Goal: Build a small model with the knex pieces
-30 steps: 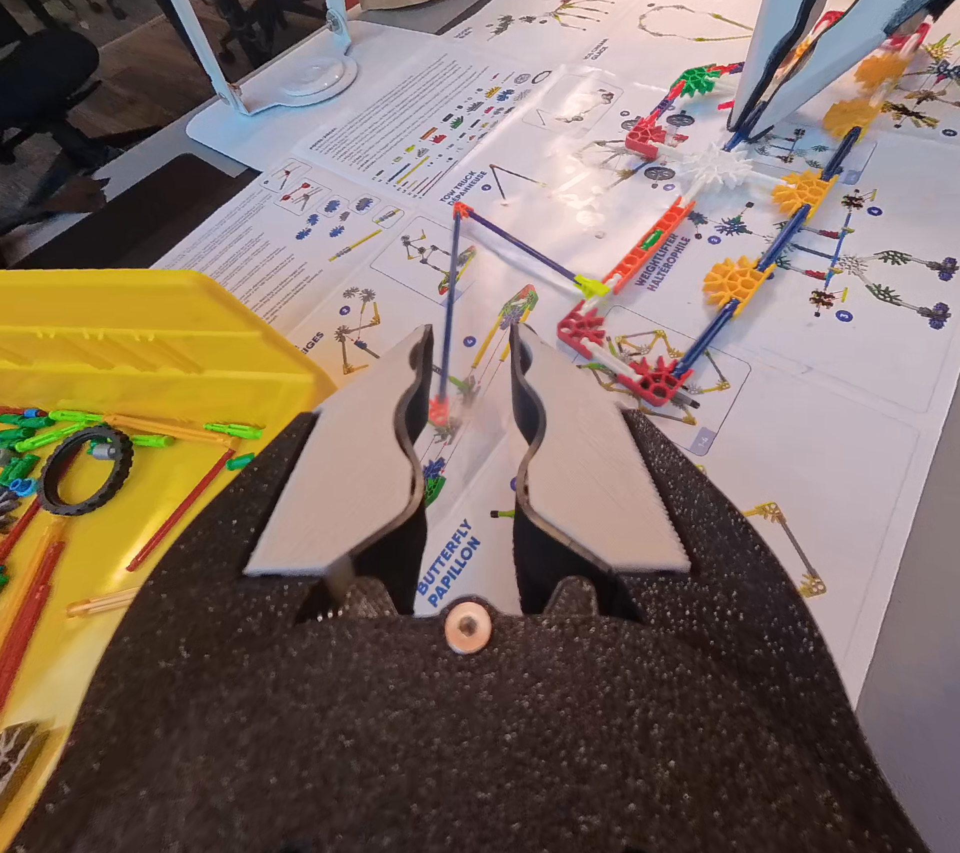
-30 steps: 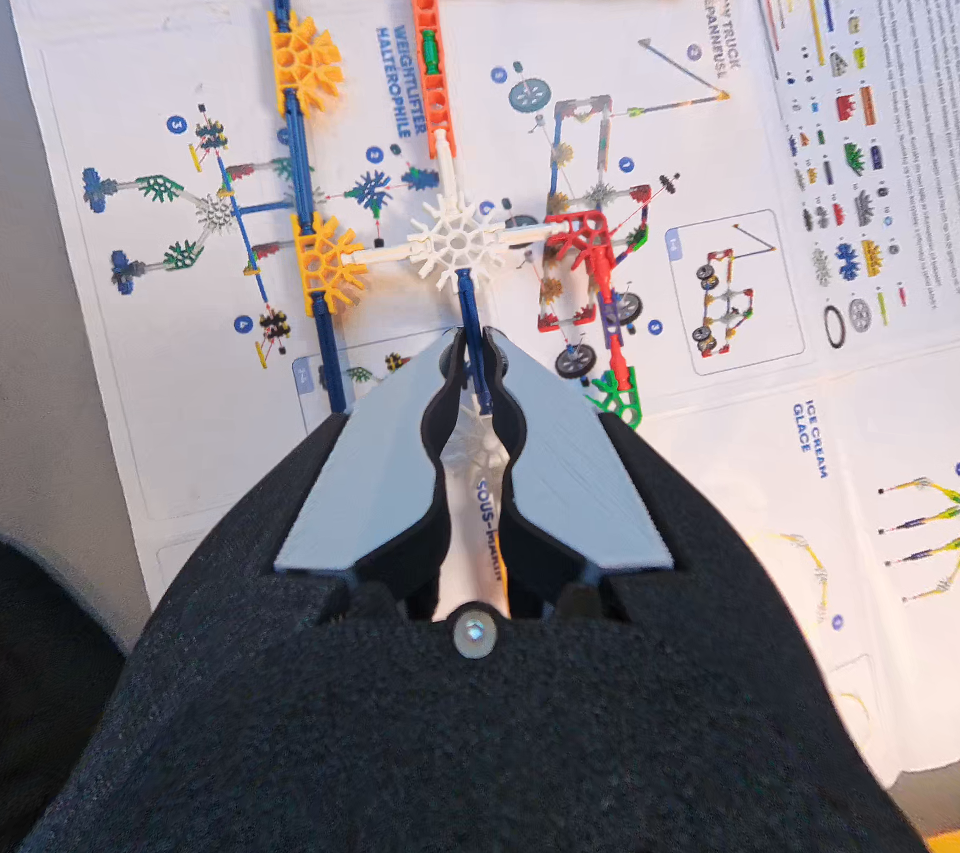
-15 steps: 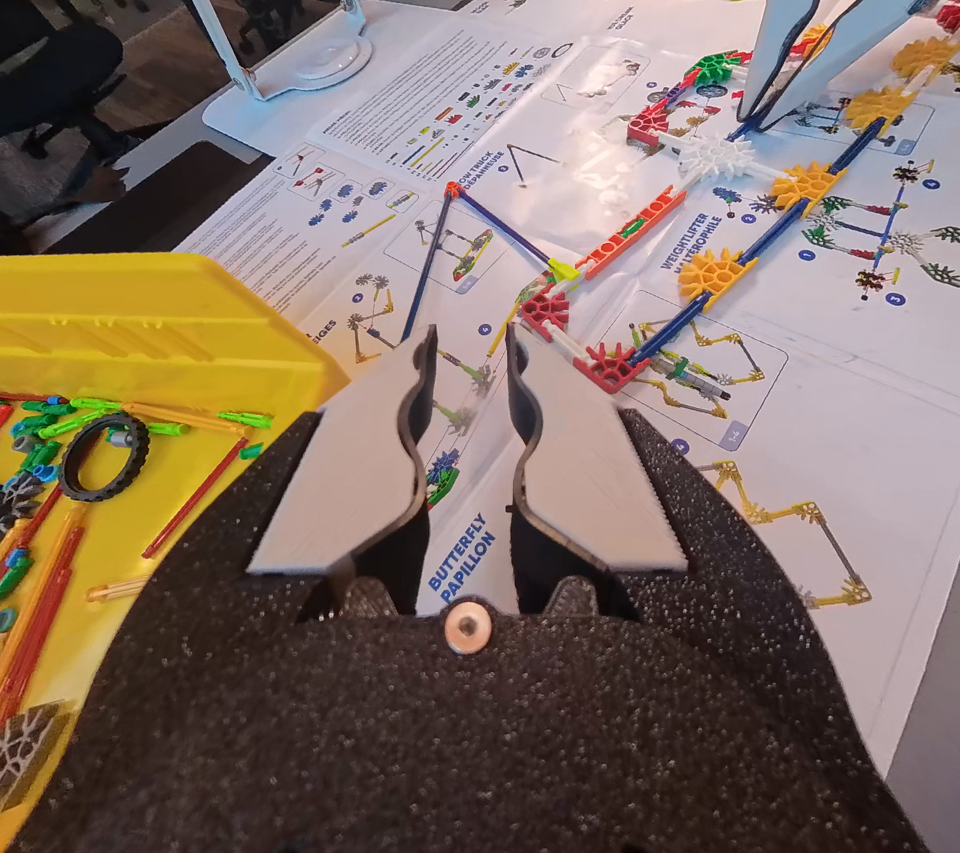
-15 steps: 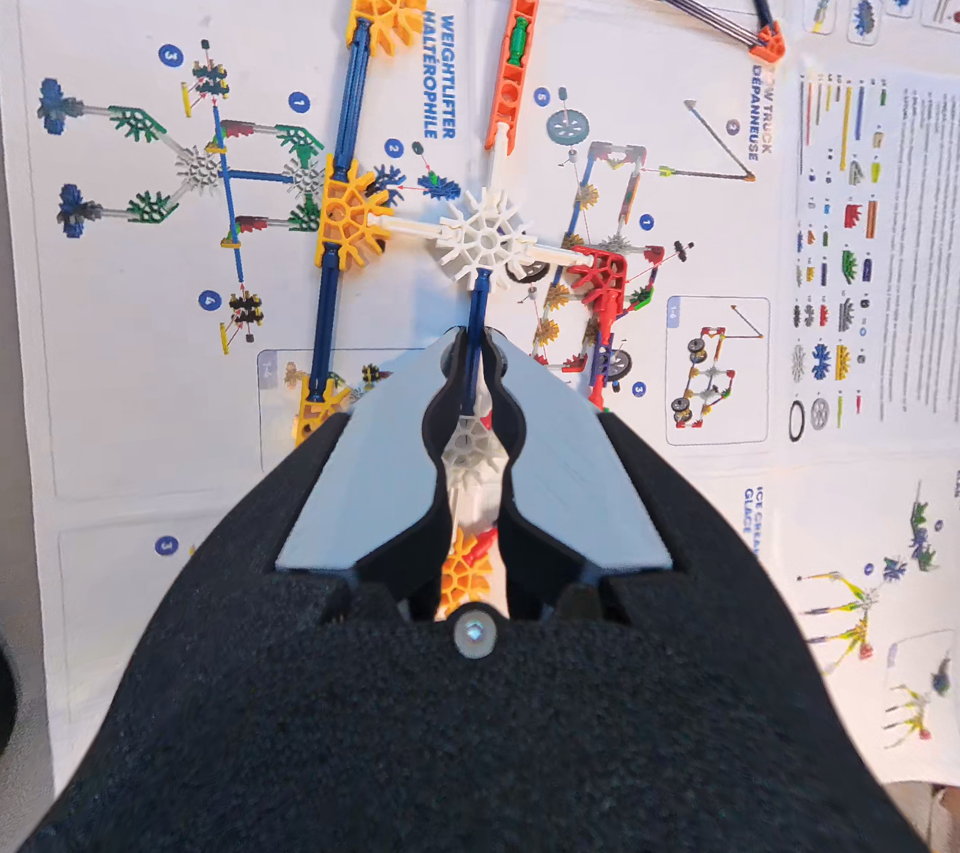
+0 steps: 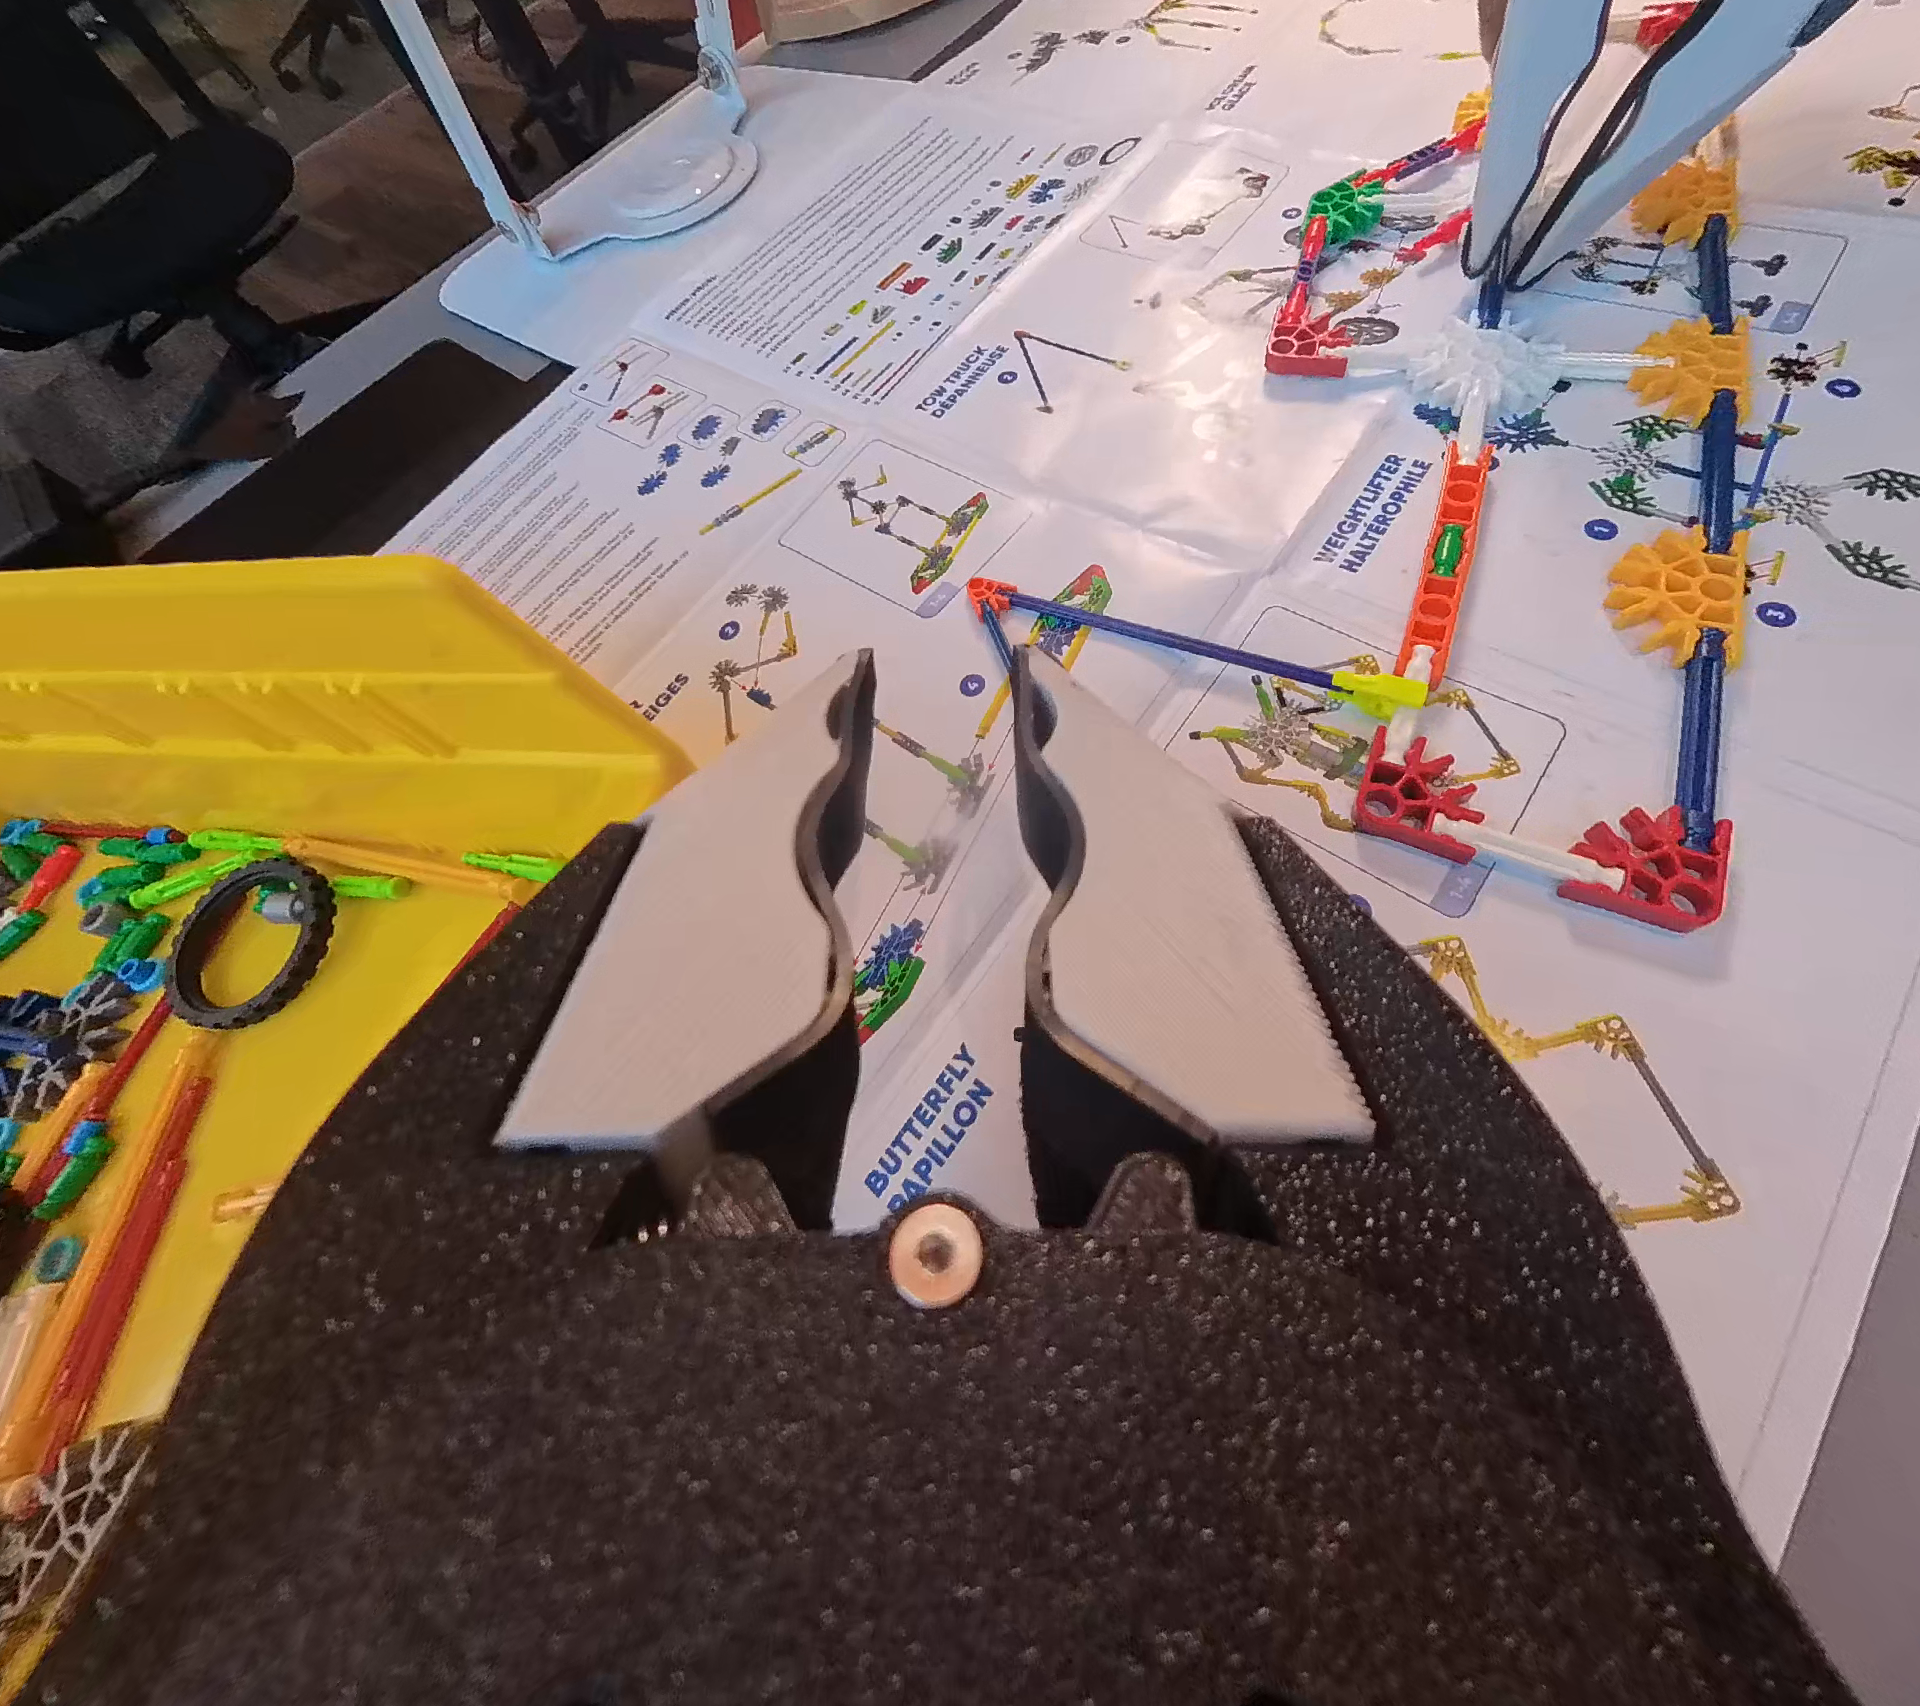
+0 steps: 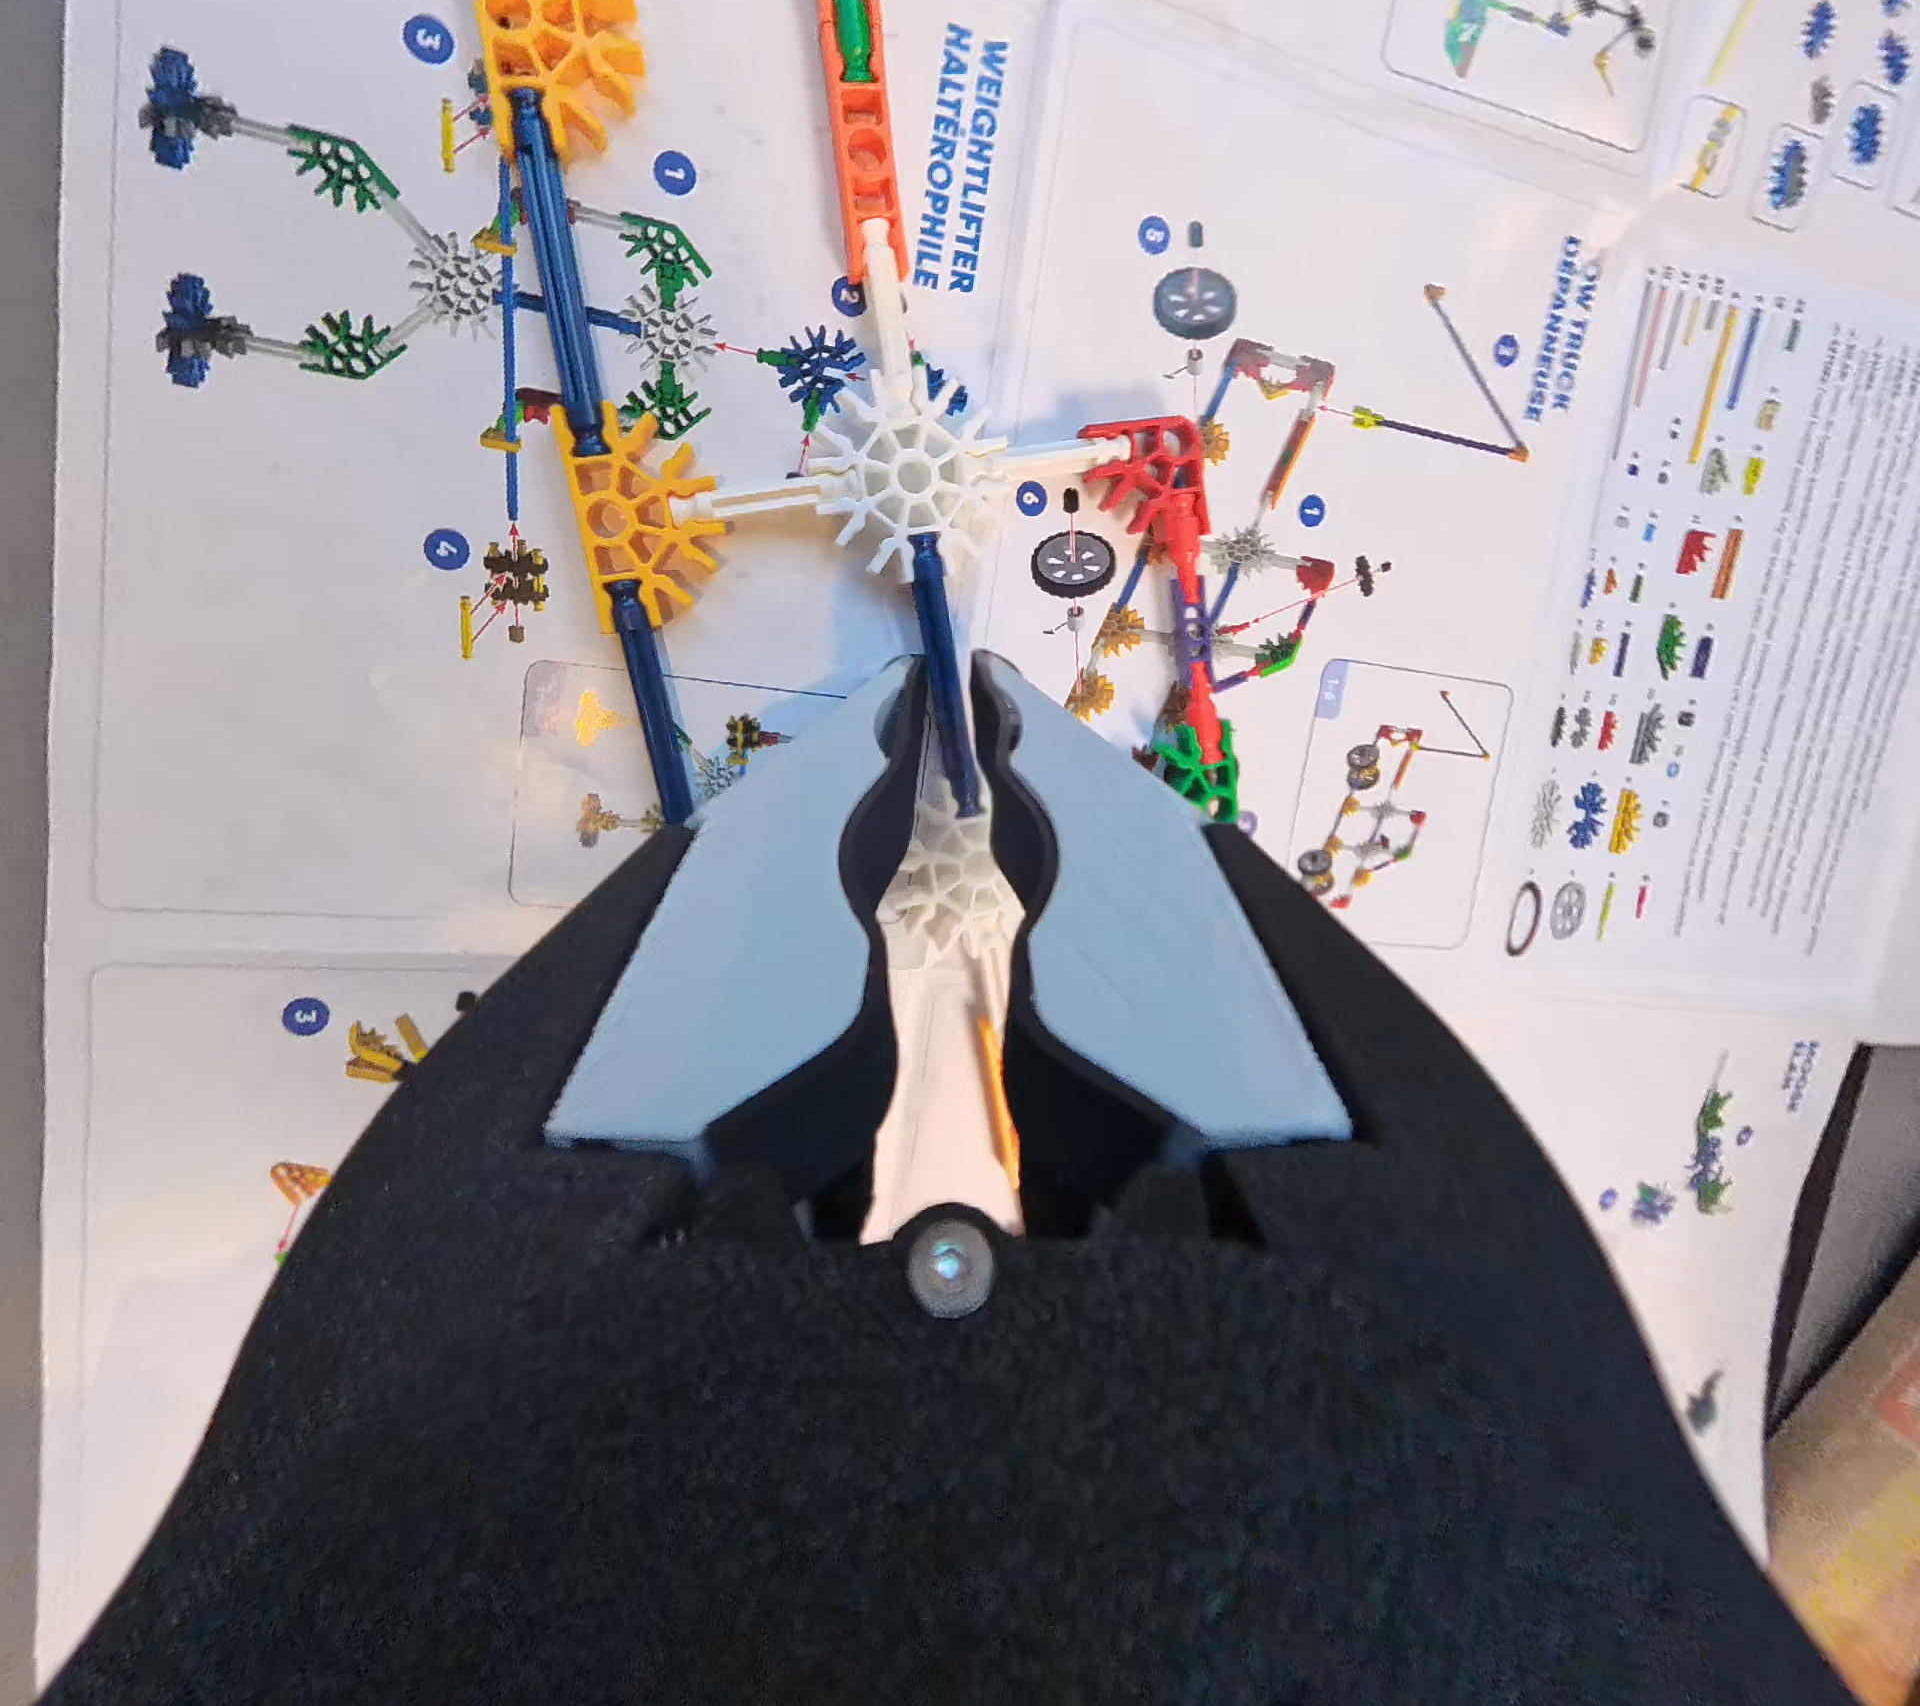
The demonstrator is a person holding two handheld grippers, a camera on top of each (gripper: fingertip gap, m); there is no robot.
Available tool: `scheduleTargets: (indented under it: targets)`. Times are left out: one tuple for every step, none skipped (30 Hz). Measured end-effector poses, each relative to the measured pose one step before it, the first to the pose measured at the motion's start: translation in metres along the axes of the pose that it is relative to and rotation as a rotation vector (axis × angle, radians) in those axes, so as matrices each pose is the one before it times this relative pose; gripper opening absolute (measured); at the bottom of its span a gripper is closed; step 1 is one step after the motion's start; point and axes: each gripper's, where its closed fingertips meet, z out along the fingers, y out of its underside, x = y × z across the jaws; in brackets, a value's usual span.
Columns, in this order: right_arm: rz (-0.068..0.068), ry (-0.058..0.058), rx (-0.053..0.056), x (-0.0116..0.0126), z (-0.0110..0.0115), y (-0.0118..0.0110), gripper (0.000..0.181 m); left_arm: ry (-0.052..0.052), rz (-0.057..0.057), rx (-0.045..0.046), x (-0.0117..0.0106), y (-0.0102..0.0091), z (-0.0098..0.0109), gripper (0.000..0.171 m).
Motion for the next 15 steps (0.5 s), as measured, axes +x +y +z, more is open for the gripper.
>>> scheduleTargets:
  targets:
    - [0.0332,0.0266,0.0336,0.00185,-0.00511,-0.00290,0.016,-0.0008,0.0016,0.00155,0.00015,-0.00019,0.00009,0.024]
    - [0.0441,0.0293,0.0503,0.00292,-0.00704,-0.00572,0.018,-0.0018,0.0006,0.00062,0.00005,0.00000,0.00015,0.024]
    - [0.0475,0.0370,0.0696,0.00431,-0.00825,-0.00869,0.018,0.0001,-0.0014,0.00026,0.00006,0.00008,0.00027,0.024]
    - [0.0514,0.0371,0.0836,0.00439,-0.00874,-0.01121,0.018,0.0009,-0.0033,0.00039,0.00011,0.00020,0.00033,0.024]
    - [0.0567,0.0424,0.0828,0.00525,-0.00841,-0.01197,0.018,0.0009,-0.0039,0.00039,0.00012,0.00011,0.00029,0.024]
    - [0.0558,0.0542,0.0738,0.00677,-0.00731,-0.01114,0.019,0.0021,-0.0043,0.00023,0.00029,0.00005,-0.00001,0.024]
    - [0.0540,0.0569,0.0732,0.00616,-0.00624,-0.01068,0.019,0.0030,-0.0047,0.00185,0.00061,-0.00063,-0.00021,0.024]
    - [0.0620,0.0583,0.0605,0.00580,-0.00478,-0.00813,0.019,0.0023,-0.0035,0.00424,0.00054,-0.00097,-0.00033,0.023]
    - [0.0514,0.0378,0.0348,0.00217,-0.00365,-0.00358,0.020,0.0013,-0.0006,0.00361,0.00046,-0.00099,-0.00051,0.023]
    - [0.0374,0.0394,0.0200,0.00206,-0.00307,-0.00039,0.022,-0.0018,0.0022,0.00205,0.00001,-0.00061,-0.00033,0.023]
    - [0.0173,0.0351,0.0107,0.00163,-0.00256,0.00183,0.022,-0.0027,0.0035,0.00151,-0.00008,-0.00040,-0.00025,0.023]
    - [-0.0003,0.0350,0.0067,0.00225,-0.00207,0.00296,0.022,-0.0010,0.0019,0.00130,-0.00001,-0.00020,0.00000,0.023]
    - [-0.0120,0.0454,0.0014,0.00489,-0.00142,0.00399,0.023,0.0000,0.0002,0.00130,0.00022,-0.00014,0.00012,0.023]
    - [-0.0137,0.0436,0.0040,0.00578,-0.00091,0.00375,0.023,-0.0001,0.0001,0.00070,0.00019,0.00015,0.00037,0.023]
    - [0.0005,0.0316,0.0064,0.00513,-0.00019,0.00353,0.023,-0.0002,0.0009,-0.00113,0.00026,0.00039,0.00044,0.023]
